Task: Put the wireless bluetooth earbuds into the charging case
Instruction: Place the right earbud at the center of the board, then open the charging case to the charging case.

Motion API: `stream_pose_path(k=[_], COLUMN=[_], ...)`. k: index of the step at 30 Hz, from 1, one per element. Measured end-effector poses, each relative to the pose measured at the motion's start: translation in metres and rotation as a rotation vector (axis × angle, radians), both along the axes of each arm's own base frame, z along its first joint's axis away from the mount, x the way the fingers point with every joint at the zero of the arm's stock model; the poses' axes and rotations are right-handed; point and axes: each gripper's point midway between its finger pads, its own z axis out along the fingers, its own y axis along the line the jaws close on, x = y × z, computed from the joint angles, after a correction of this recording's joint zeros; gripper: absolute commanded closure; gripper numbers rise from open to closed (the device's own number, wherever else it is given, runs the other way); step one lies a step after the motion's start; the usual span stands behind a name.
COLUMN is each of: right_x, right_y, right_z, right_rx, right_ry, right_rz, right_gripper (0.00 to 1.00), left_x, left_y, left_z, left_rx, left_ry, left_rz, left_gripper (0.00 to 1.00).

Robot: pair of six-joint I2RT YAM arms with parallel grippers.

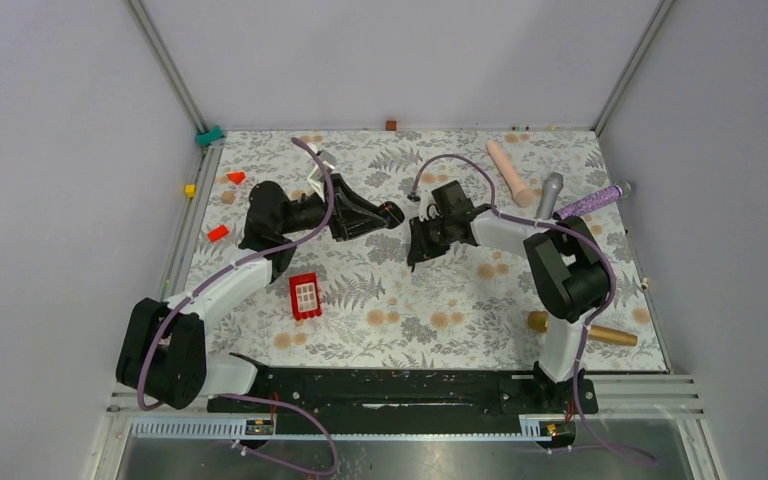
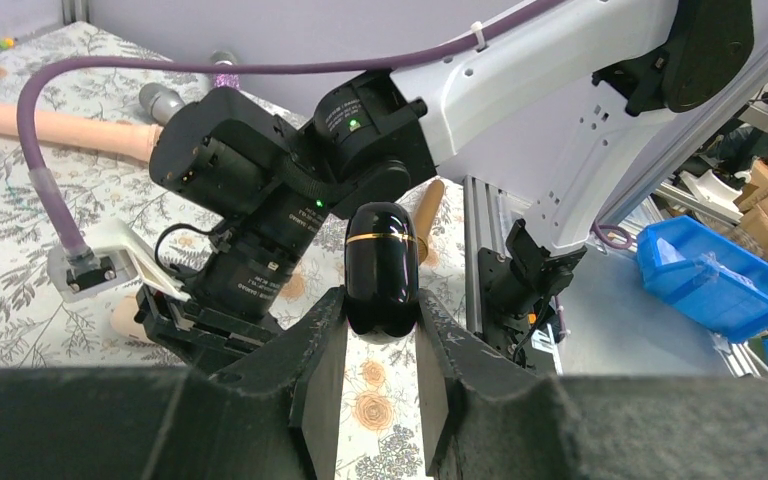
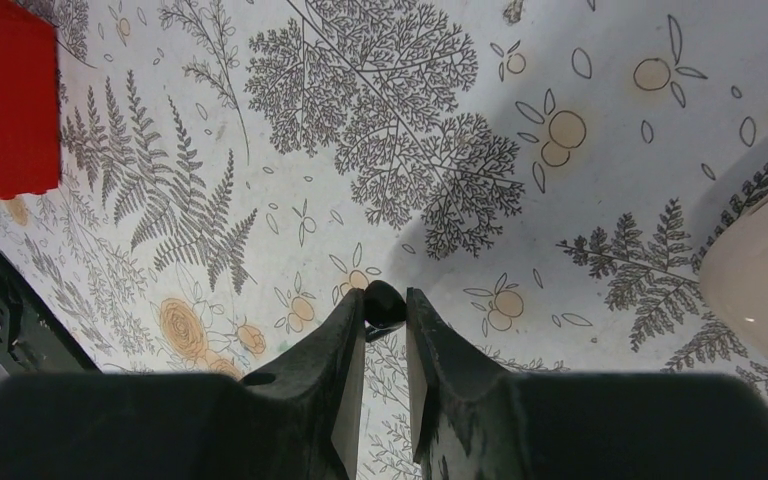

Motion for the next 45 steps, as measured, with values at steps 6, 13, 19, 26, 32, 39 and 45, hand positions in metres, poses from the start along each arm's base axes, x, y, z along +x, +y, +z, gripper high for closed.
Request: stream_pose_path(k=[6,13,19,26,32,39,45], right_x=[0.004,0.002,0.007,0.005,-0.032,-0.053,-0.055], right_y=[0.001,-0.003,-0.004,-0.014,-0.017,0.004,0.006], right_z=[0.000,-0.001,0.050,0.198,0.256,0.250,0.244], right_rx=[-0.011,-0.029,0.009,0.189,0.348,0.507,0.515], right_ry=[0.007,0.005,-0.123,-0.599,-0.830,-0.754,-0.731], right_rz=[-0.004,0.006,0.028,0.082,0.182,0.288,0.304], right_gripper=[0.61,0.36,0.03,0.01,0.01,0.01,0.01], left_x=[0.005,0.006,0.003,0.001,-0.007,-0.030,-0.037], left_y=[0.003,0.009,0.010,0.009,0.002,-0.015,-0.023], left_z=[-0.007,0.000,0.005,0.005,0.000,-0.015,-0.025], left_rx=[0.016,0.014,0.009,0.010,0.026,0.068,0.095], left_ry=[0.014,-0.031,-0.058,-0.063,-0.053,-0.044,-0.027], left_rz=[0.014,0.034,0.036,0.027,-0.006,-0.104,-0.146], left_gripper=[1.00,1.00,1.00,1.00,1.00,1.00,1.00])
